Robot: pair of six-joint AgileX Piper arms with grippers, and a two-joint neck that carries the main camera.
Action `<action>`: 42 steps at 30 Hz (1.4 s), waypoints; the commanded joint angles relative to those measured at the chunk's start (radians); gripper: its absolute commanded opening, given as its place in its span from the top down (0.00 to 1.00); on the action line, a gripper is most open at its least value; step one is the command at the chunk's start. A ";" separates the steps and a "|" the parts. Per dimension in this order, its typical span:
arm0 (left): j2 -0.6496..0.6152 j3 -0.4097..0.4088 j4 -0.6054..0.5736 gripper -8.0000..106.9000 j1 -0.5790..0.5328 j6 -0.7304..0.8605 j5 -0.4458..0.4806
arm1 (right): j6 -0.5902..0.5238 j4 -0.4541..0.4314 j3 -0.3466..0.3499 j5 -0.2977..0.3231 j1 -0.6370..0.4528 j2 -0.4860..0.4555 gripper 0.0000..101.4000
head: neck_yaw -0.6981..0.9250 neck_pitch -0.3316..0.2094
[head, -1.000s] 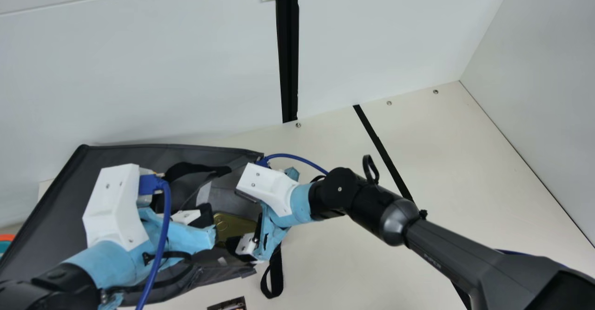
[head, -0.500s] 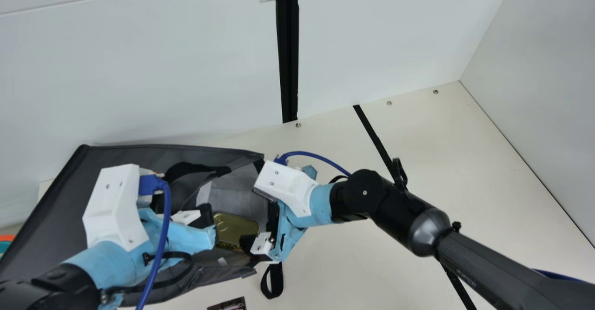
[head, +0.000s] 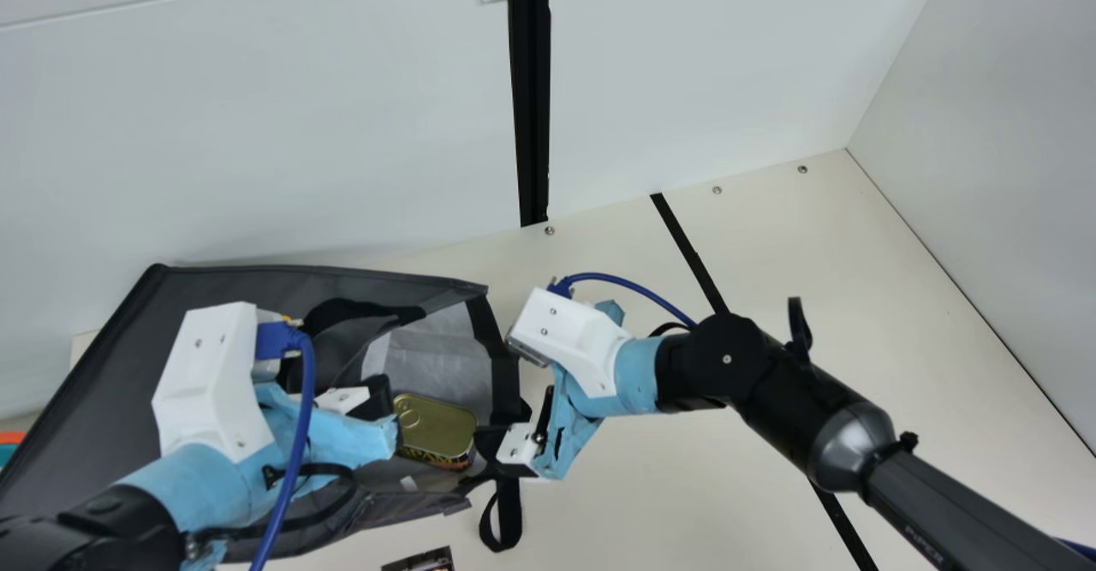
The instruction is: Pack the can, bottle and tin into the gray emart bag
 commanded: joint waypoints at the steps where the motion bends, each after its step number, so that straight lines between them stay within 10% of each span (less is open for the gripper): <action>1: 0.000 0.000 0.000 0.84 0.000 0.000 0.000 | -0.001 0.000 0.004 0.006 -0.011 -0.012 0.10 | -0.001 -0.023; 42: 0.000 0.000 0.000 0.84 0.000 0.000 0.000 | 0.295 -0.259 0.109 0.062 -0.218 -0.365 0.10 | -0.001 -0.023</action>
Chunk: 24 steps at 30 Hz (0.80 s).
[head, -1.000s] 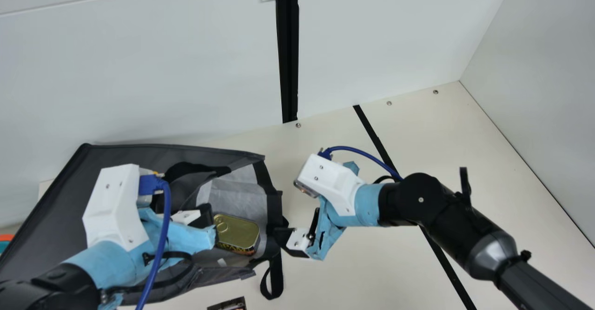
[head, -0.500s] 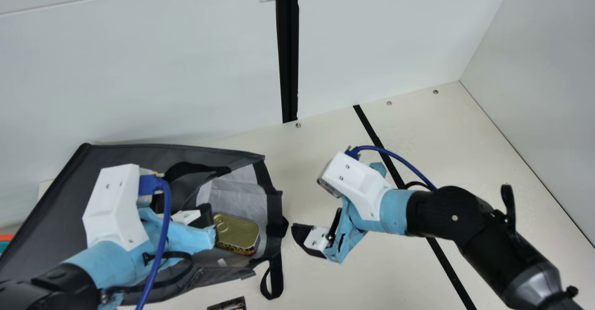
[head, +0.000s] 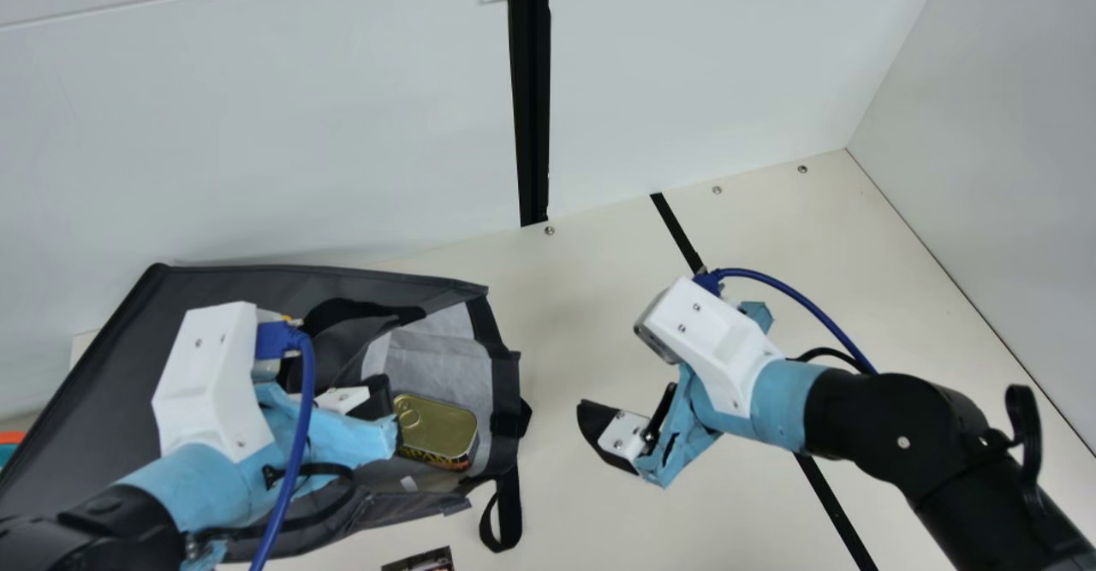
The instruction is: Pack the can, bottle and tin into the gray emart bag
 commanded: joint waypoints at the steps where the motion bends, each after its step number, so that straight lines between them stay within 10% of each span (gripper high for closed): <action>1: 0.000 0.000 0.000 0.84 0.000 0.000 0.000 | 0.017 -0.016 0.001 0.000 -0.011 -0.014 0.10 | -0.001 -0.023; 24: 0.000 0.000 0.000 0.84 0.000 0.000 0.000 | 0.332 -0.354 -0.050 0.013 -0.118 -0.137 0.10 | -0.001 -0.023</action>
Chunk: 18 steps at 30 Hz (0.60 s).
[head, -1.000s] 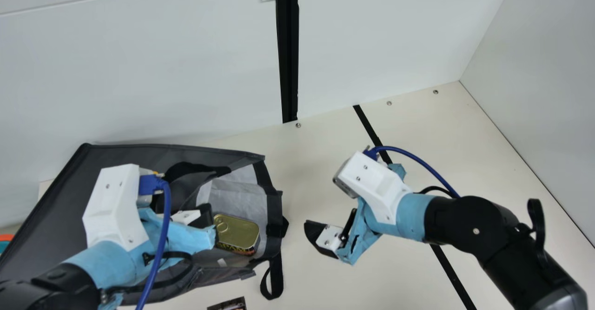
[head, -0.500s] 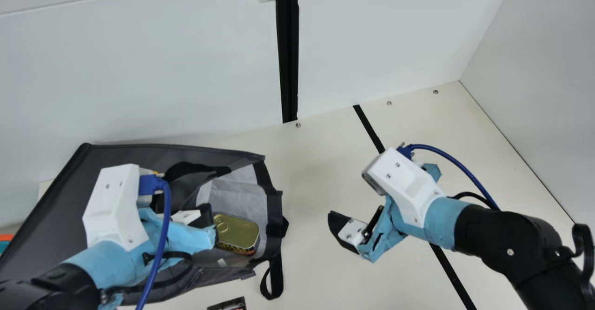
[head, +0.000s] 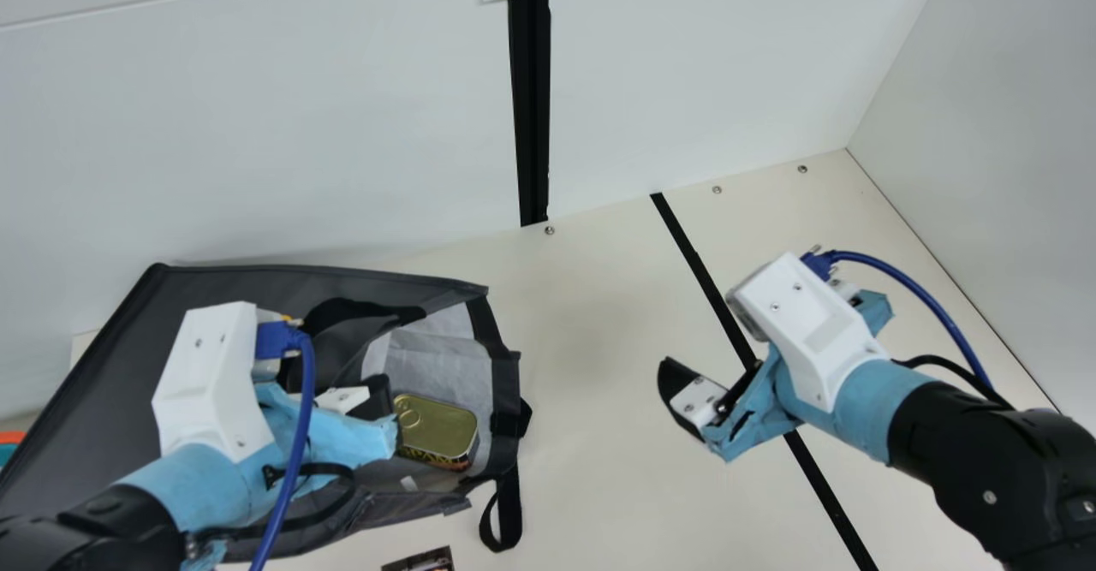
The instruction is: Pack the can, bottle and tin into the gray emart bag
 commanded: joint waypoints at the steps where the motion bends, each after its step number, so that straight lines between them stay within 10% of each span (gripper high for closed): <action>1: 0.000 0.000 0.000 0.84 0.000 0.000 0.000 | 0.059 -0.062 -0.008 0.004 -0.004 -0.003 0.10 | -0.002 -0.023; 18: 0.000 0.000 0.000 0.84 0.000 0.000 0.000 | 0.396 -0.365 -0.081 0.099 -0.024 -0.035 0.10 | -0.002 -0.023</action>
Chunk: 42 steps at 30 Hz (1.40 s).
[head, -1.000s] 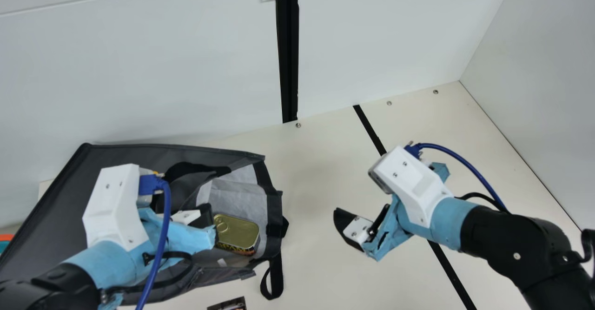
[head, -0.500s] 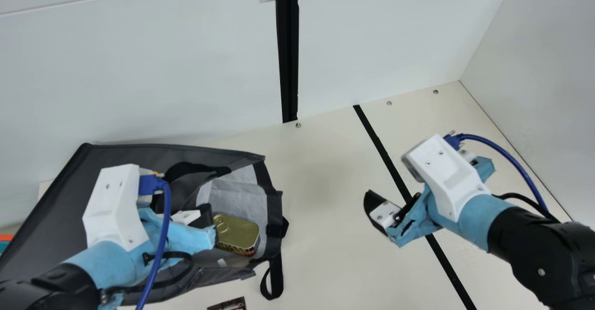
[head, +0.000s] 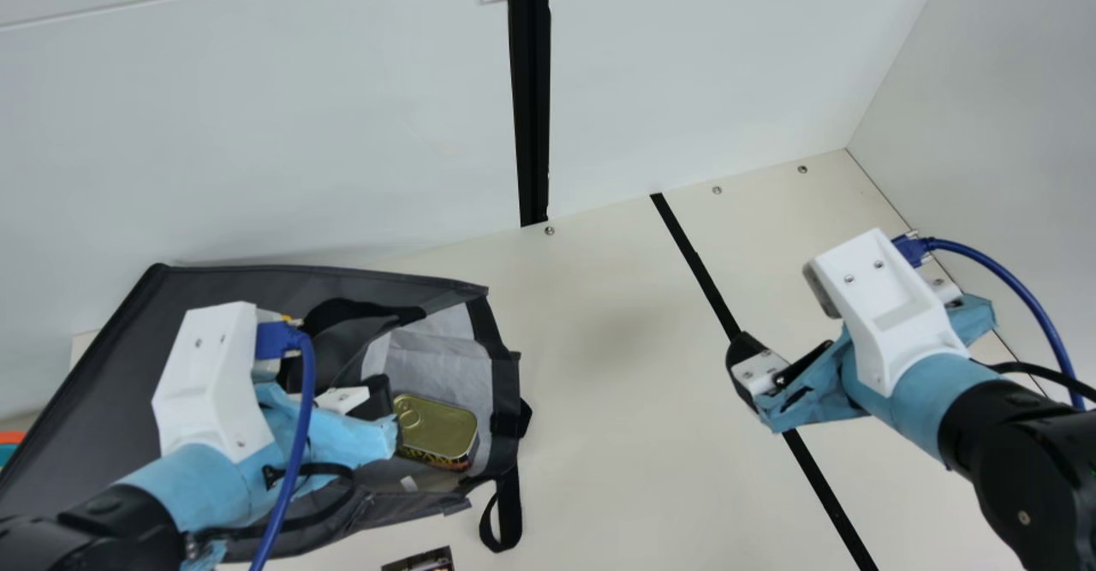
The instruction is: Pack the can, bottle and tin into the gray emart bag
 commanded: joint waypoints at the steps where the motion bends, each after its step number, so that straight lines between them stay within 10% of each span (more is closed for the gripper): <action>1: 0.000 0.000 0.000 0.84 0.000 0.000 0.000 | 0.051 -0.042 -0.007 0.018 0.004 -0.001 0.10 | -0.001 -0.023; 18: 0.000 0.000 0.000 0.84 0.000 0.000 0.000 | 0.234 -0.189 -0.113 0.174 0.036 -0.022 0.10 | -0.001 -0.023; 42: 0.000 0.000 0.000 0.84 0.000 0.000 0.000 | 0.197 -0.142 -0.272 0.286 -0.046 -0.051 0.10 | -0.001 -0.023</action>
